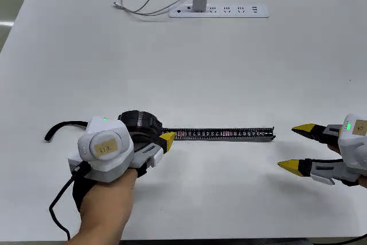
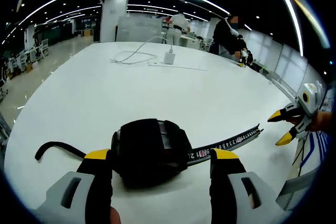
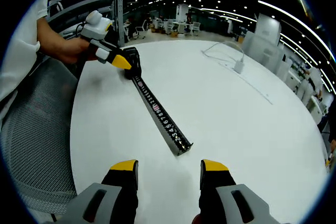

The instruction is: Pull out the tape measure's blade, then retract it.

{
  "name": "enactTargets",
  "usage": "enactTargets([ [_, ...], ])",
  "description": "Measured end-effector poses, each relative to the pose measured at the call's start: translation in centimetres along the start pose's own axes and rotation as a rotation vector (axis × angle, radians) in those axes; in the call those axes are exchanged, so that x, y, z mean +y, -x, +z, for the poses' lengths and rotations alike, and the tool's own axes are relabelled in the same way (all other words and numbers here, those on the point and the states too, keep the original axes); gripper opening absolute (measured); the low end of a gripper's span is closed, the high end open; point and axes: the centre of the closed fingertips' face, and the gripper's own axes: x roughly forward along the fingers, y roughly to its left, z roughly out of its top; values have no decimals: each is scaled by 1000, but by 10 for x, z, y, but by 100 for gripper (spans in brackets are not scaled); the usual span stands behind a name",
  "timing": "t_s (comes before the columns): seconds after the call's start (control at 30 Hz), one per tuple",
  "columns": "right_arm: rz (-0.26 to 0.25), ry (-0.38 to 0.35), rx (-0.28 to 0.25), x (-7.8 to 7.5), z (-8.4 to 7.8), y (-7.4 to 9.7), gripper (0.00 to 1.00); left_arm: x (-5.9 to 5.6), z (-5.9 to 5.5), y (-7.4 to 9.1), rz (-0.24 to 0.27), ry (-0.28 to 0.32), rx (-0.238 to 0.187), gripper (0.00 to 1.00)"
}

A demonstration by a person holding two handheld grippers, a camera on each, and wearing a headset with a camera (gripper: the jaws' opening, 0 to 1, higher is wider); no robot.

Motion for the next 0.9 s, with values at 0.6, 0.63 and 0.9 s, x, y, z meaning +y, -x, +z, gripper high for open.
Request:
enactTargets([
  [0.6, 54, 88, 53, -18, 3, -10, 36, 6, 1, -2, 24, 42, -6, 65],
  [0.63, 57, 93, 56, -18, 3, -11, 36, 6, 1, -3, 25, 43, -6, 64],
  [0.9, 82, 114, 65, -21, 6, -16, 35, 9, 1, -4, 36, 67, -7, 62],
])
